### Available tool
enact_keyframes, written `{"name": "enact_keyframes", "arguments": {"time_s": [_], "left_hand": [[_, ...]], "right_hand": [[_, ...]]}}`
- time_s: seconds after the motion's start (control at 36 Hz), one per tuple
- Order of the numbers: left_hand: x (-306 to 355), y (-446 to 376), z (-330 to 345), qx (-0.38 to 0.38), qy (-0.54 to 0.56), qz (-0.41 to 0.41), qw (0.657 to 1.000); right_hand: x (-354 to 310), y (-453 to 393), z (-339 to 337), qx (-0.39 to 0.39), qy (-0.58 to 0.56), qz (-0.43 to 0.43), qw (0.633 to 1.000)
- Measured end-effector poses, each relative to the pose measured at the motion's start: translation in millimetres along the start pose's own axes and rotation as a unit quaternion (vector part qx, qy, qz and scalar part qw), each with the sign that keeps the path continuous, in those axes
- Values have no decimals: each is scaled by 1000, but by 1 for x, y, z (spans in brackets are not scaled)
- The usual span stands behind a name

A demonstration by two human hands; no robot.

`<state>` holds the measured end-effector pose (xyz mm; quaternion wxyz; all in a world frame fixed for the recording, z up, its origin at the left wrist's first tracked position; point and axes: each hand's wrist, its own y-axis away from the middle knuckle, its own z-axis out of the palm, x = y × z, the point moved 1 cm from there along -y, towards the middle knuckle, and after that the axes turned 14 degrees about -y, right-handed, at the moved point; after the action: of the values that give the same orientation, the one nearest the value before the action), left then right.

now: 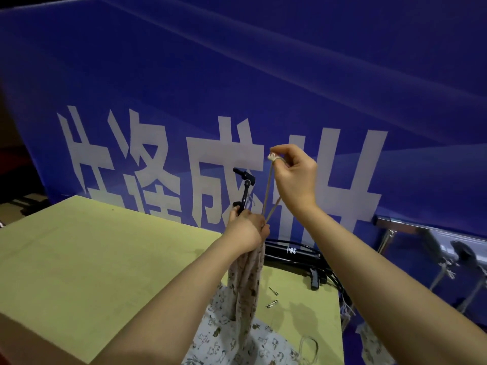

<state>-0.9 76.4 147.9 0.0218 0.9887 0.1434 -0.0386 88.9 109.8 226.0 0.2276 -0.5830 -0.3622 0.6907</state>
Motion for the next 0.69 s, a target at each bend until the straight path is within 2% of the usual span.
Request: {"name": "enact_keyframes", "arguments": {"time_s": [0.14,0.25,0.56,0.69], "left_hand": [[-2,2,-28,66,13,-4,998],[6,-3,-52,57,21,13,998],[79,3,-68,49,31,150,987],[135,6,-75,58,57,218,972]], "right_hand": [[-20,-15,-5,59,-42,6,997],[-41,-29,-10,72,-37,-2,997],[-61,-28,-83,128,12,-15,992],[-74,-26,-140,159,44,-47,985]]}}
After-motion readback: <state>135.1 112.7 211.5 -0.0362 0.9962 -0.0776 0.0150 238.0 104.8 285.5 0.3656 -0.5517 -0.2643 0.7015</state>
